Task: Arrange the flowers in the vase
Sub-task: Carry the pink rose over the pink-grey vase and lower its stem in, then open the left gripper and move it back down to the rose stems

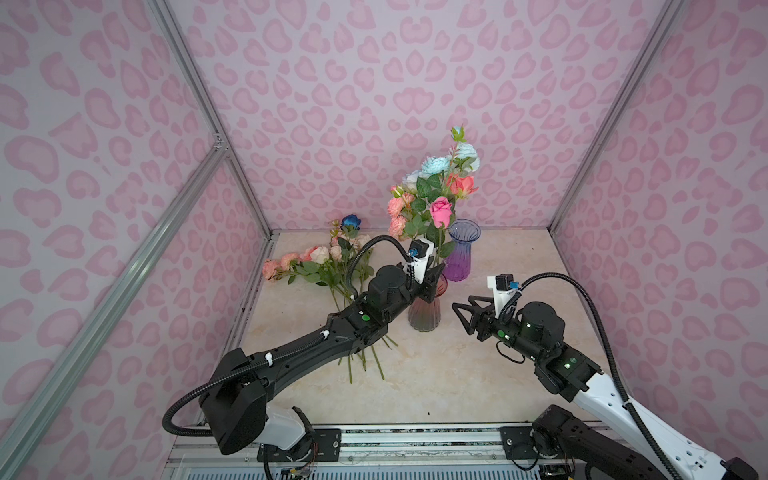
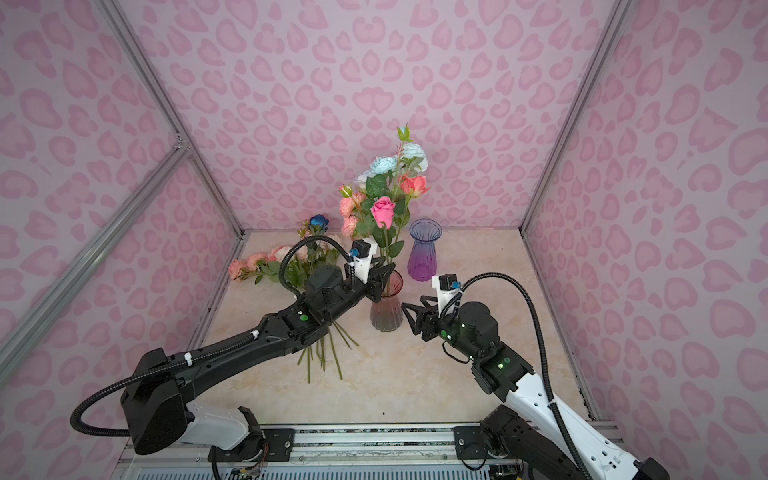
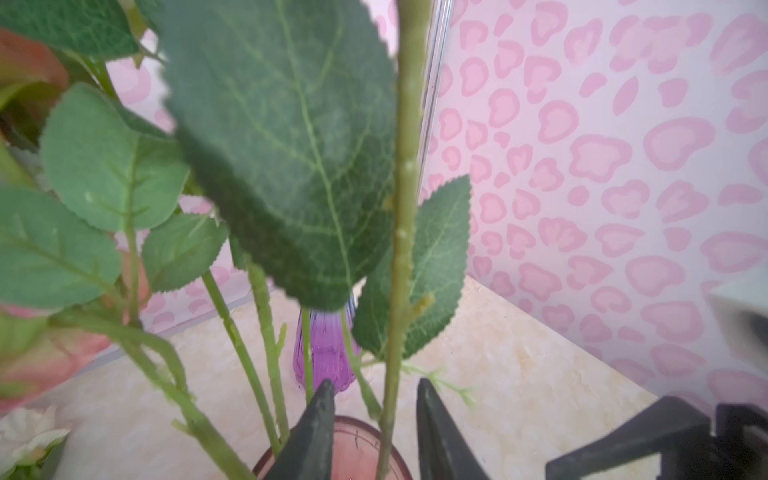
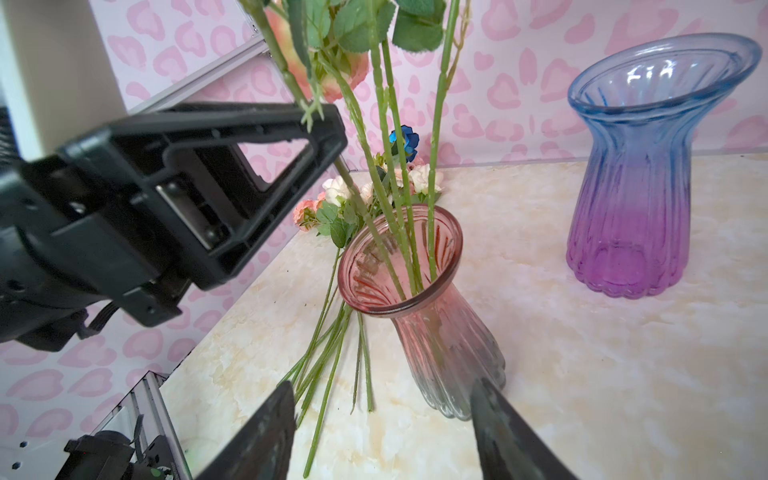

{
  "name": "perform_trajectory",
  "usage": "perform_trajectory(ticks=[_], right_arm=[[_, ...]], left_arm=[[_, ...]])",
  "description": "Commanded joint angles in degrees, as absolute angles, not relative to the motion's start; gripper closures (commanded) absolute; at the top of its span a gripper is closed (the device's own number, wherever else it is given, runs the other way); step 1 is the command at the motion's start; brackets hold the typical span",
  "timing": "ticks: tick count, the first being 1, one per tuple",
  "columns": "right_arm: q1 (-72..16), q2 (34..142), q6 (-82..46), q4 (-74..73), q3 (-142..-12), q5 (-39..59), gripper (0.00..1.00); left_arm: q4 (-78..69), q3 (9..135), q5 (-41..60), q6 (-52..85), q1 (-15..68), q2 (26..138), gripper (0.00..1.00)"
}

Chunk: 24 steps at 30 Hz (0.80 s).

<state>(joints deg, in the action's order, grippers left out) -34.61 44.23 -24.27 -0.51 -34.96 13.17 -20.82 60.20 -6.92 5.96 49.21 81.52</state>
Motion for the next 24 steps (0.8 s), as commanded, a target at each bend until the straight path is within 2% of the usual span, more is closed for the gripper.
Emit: perform_trajectory(ticks=[1,4,15,17,21,24], right_arm=[[-34.66,42.95,-23.29,1.17,-34.54,11.59,0.32],[-34.63,41.86,-22.69,1.75,-34.12,10.81,0.32],[-34.10,42.42,-22.41,2.17,-35.16,11.06,0.32],[-34.15,42.32,-22.49,2.52,-35.48,11.00,0.32],[-34.10,42.28,-22.70,2.30,-35.60,11.02,0.32],[-34.12,43.26,-23.41,1.20,-35.61,11.72,0.32]], left_arm=[[-16.79,59.58,-9.84,5.29,49.32,78.58,0.56],[-13.94,58.14,-11.35,4.80,49.31,75.06,0.43],[-11.25,51.15,-16.40,3.92,49.32,61.09,0.41],[-11.25,48.67,-21.23,4.06,49.31,58.20,0.40],[-8.83,43.56,-38.15,11.11,48.14,55.52,0.27],[1.43,43.32,-40.97,22.83,42.87,56.52,0.27]])
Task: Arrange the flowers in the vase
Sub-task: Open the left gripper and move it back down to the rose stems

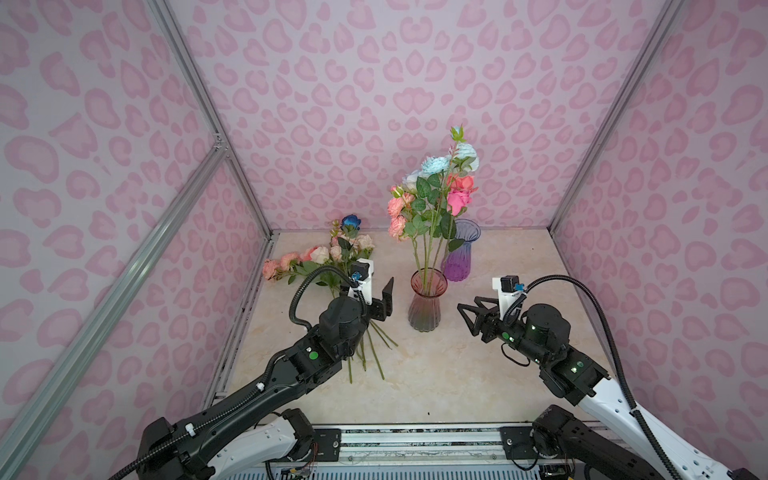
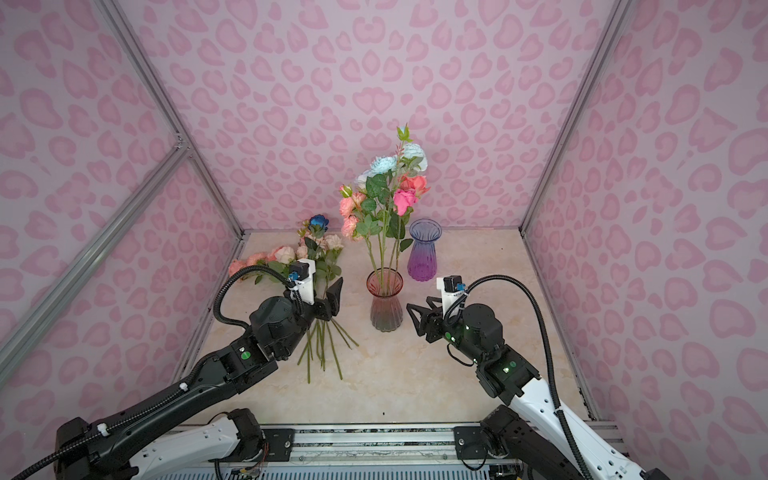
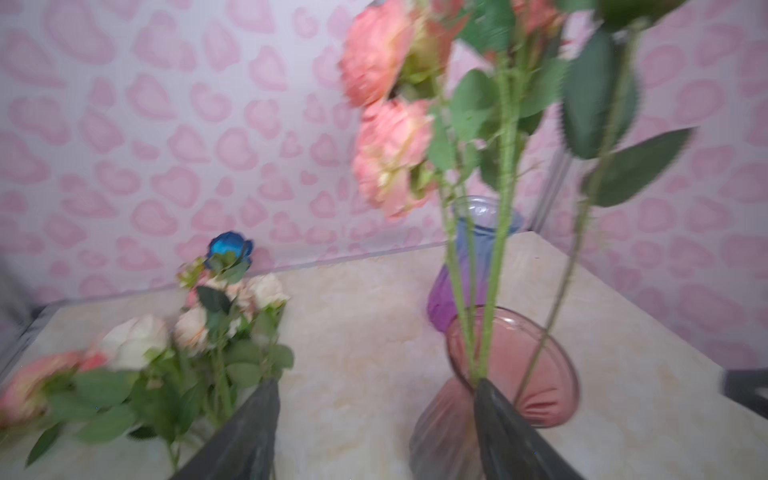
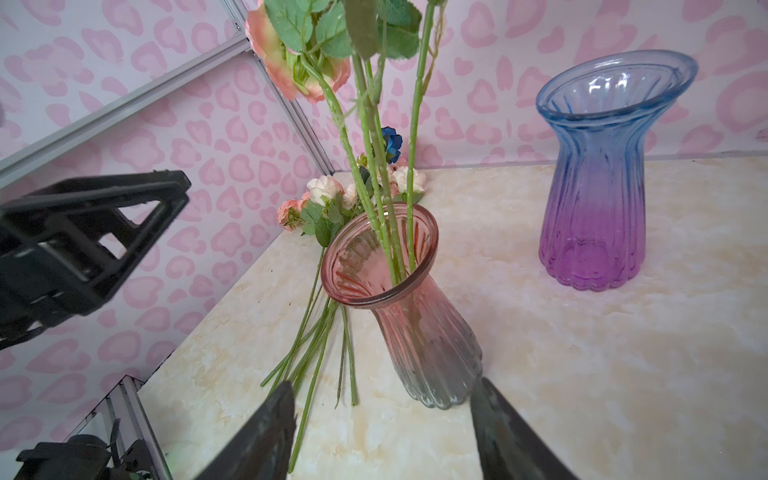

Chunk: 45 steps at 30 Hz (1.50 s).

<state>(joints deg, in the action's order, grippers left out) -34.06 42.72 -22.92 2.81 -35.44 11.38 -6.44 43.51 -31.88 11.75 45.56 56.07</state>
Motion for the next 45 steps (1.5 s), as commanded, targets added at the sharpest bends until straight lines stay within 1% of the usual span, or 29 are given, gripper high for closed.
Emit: perform_trajectory(ticks=[1,3,5,9,11,13,14,17,22,26,31,32,36,39,41,43,45], right_arm=[[-34.10,43.90,-24.06,0.31,-35.37,12.45,0.32],[-34.14,46.06,-24.66,-1.04,-35.22,14.21,0.33],[-34.15,48.22,-24.61,-1.04,-35.83,15.24,0.33],[-34.13,49.48,-24.31,-2.08,-35.86,14.95,0.33],[-34.11,49.66,-24.02,-2.13,-35.83,14.86,0.33],[-34.10,49.52,-23.74,-2.18,-35.52,14.71,0.33],[-34.10,49.40,-23.64,-2.02,-35.22,14.66,0.33],[-34.01,48.89,-23.23,-1.68,-34.50,14.39,0.33],[-33.39,48.25,-22.60,-1.16,-33.76,14.06,0.33],[-32.81,48.39,-22.59,-1.53,-33.24,13.89,0.33],[-32.17,48.69,-22.63,-2.55,-32.52,14.11,0.33],[-32.09,48.76,-22.63,-2.55,-32.52,14.19,0.33],[-31.82,48.47,-22.51,-2.29,-32.44,14.00,0.33],[-31.49,47.77,-22.50,-2.52,-31.93,13.02,0.33],[-31.15,47.46,-22.68,-2.55,-31.95,13.06,0.33],[-30.94,47.37,-22.75,-2.32,-32.04,13.34,0.33],[-30.89,47.33,-22.74,-2.03,-32.21,13.47,0.33]], left_arm=[[4.46,43.10,-39.18,26.99,40.31,57.24,0.29],[6.62,41.92,-32.62,32.13,34.51,59.22,0.33],[8.13,41.93,-28.42,35.30,29.56,62.90,0.39],[10.36,46.62,-24.32,36.39,25.22,72.06,0.49],[10.11,49.01,-19.23,38.00,22.50,77.57,0.52],[10.06,51.97,-13.25,38.39,19.94,83.20,0.61],[11.08,54.11,-12.00,38.72,19.08,86.13,0.63],[12.52,59.01,-9.16,38.68,17.36,93.47,0.63],[15.15,65.20,-9.92,37.99,17.14,100.92,0.62],[15.95,66.88,-12.81,39.16,17.17,103.38,0.62],[16.60,69.03,-13.01,39.11,17.20,106.35,0.63],[17.07,69.31,-13.46,39.22,17.14,106.77,0.69],[15.90,68.26,-13.82,39.45,17.14,106.85,0.71],[15.82,68.05,-13.84,39.22,17.18,107.26,0.77],[15.68,67.68,-13.78,39.11,17.20,107.24,0.84],[15.18,67.12,-13.70,39.02,17.16,106.64,0.89],[15.24,67.23,-13.34,38.53,17.17,106.26,0.93]])
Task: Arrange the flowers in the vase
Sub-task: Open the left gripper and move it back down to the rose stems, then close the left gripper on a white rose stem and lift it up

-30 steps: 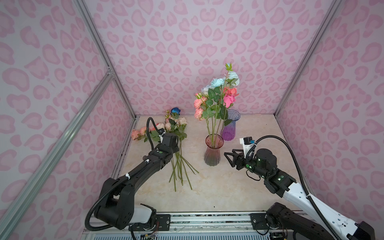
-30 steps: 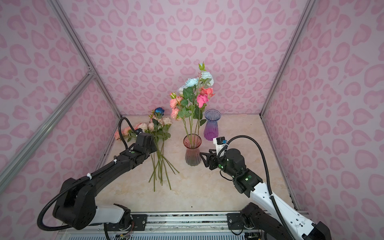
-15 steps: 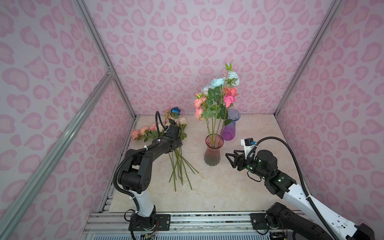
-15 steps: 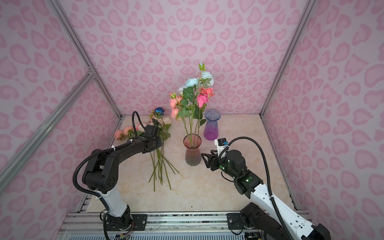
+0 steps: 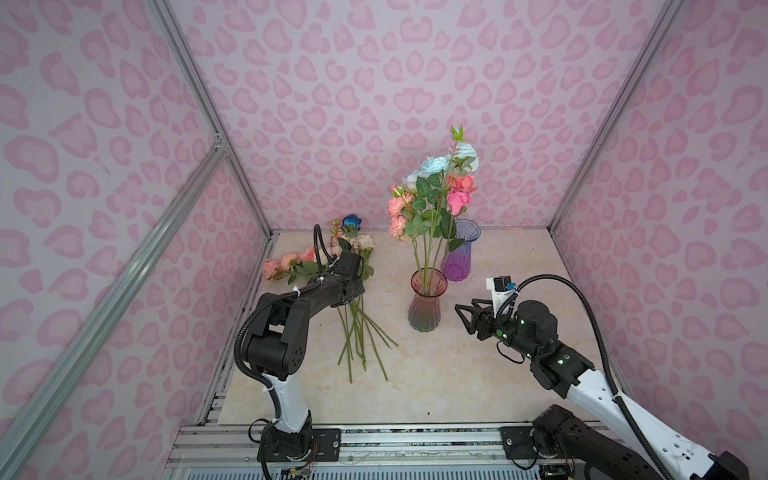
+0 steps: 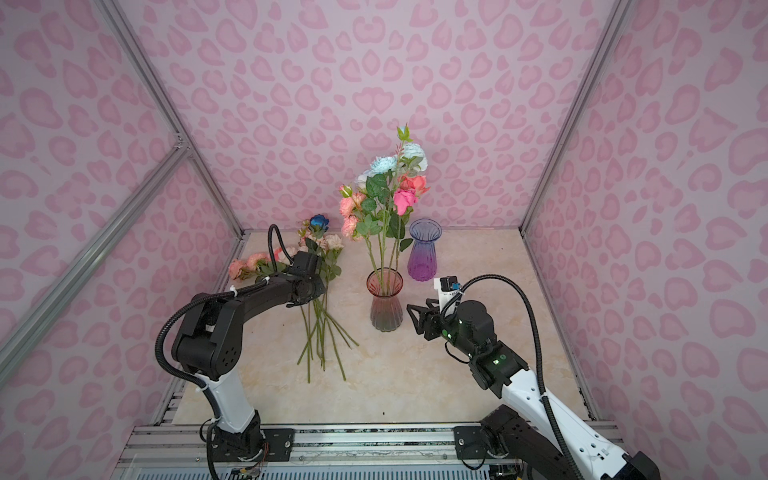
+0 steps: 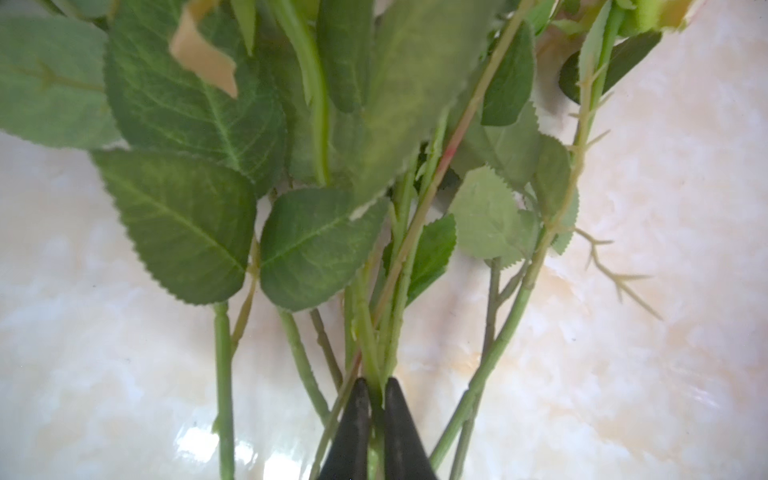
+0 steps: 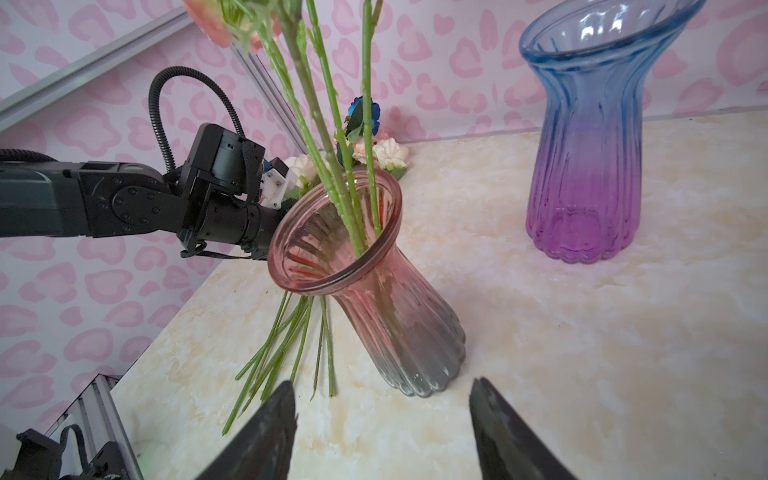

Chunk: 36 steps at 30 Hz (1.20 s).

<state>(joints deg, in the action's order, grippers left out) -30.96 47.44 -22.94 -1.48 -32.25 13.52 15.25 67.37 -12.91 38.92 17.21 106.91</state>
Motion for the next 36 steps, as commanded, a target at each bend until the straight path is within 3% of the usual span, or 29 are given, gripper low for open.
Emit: perform_trajectory(ticks=[1,9,21,26,36], right_arm=[[-30.85,47.33,-22.85,-2.02,-32.17,13.45,0.33],[-30.91,46.87,-23.72,-2.28,-31.99,13.79,0.33],[-30.99,46.06,-25.76,-2.95,-32.05,15.72,0.33],[-31.68,43.99,-28.33,-8.85,-29.57,20.06,0.33],[-33.09,44.28,-27.20,-8.17,-31.01,17.25,0.33]], left_arm=[[15.40,67.37,-13.18,38.22,17.17,106.05,0.95],[15.88,65.86,-11.45,37.23,17.53,98.78,0.97],[15.76,61.87,-7.98,33.98,19.50,79.34,0.97],[8.59,58.47,-4.69,29.63,21.18,67.55,0.97],[-9.01,58.45,-2.12,27.09,24.31,53.28,0.97]])
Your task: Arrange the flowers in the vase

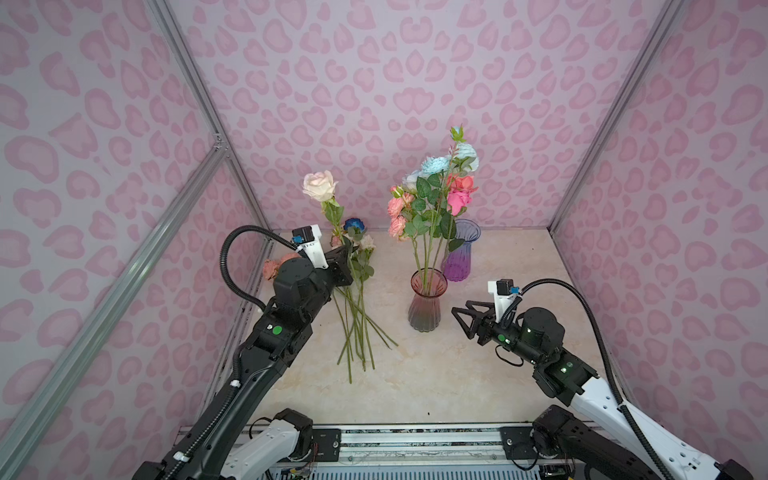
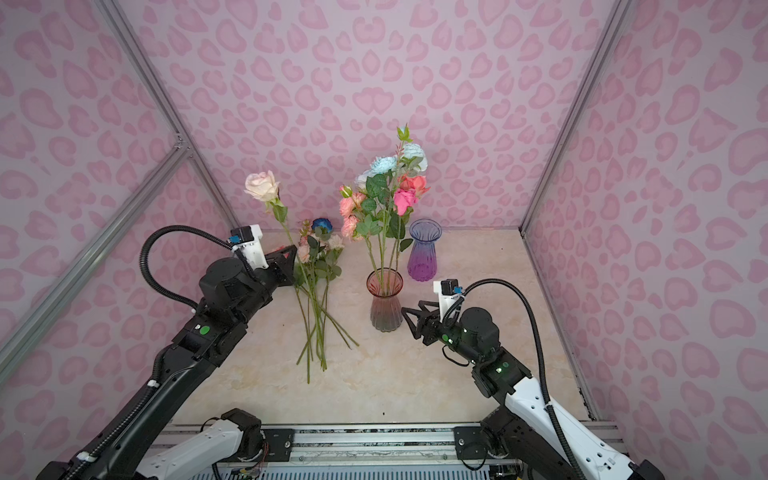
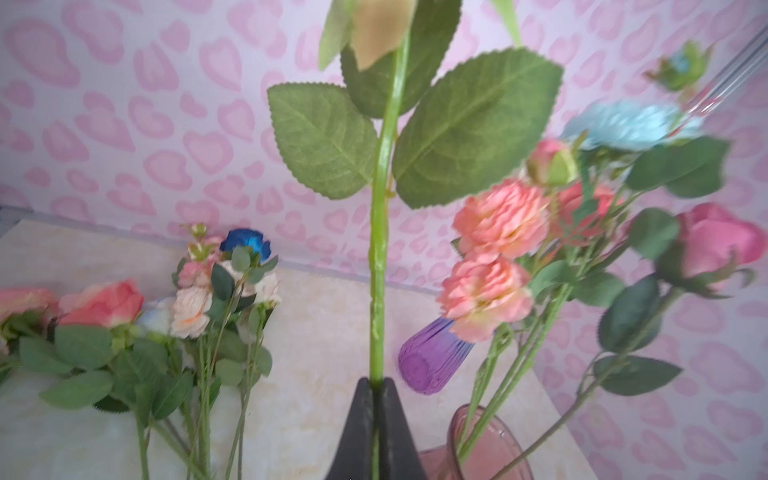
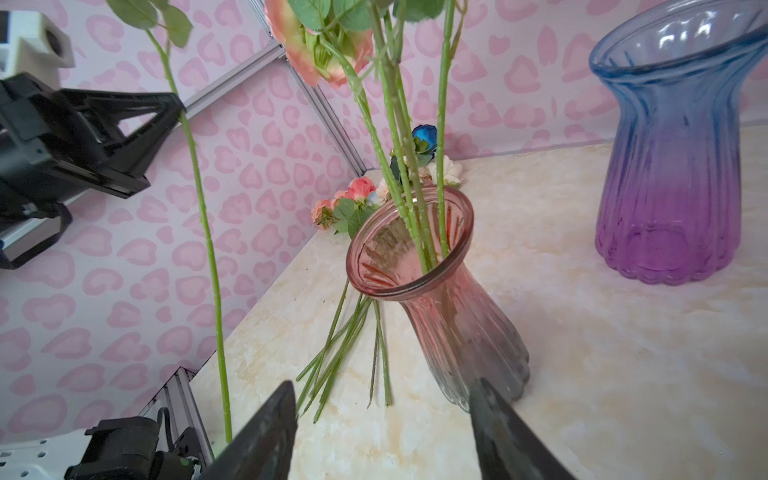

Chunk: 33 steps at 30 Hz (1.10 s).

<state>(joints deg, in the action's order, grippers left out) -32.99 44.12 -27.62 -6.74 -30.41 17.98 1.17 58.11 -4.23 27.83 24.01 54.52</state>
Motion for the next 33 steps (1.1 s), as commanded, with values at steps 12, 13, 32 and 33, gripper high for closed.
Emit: perform_trajectory(ticks=[12,13,32,33], right_arm=[[-37.87,49.83,-27.98,-11.68,-31.75,23.48,0.35],[-38.86,49.67,-27.10,-10.02,-32.13,22.25,0.35],[-37.50,41.97,-25.53,-3.79,-29.49,14.20,0.33],[-37.22,41.75,-25.57,-3.78,-29.29,14.35,0.33]], left_arm=[[-34.63,61.82,-1.31,22.99,32.55,59.50,0.97],[-36.32,62.20,-2.22,21.62,33.32,60.27,0.97],[-49.59,68.65,-5.14,13.18,39.37,79.54,0.97],[-49.83,68.11,-5.02,13.21,39.46,80.08,0.97]])
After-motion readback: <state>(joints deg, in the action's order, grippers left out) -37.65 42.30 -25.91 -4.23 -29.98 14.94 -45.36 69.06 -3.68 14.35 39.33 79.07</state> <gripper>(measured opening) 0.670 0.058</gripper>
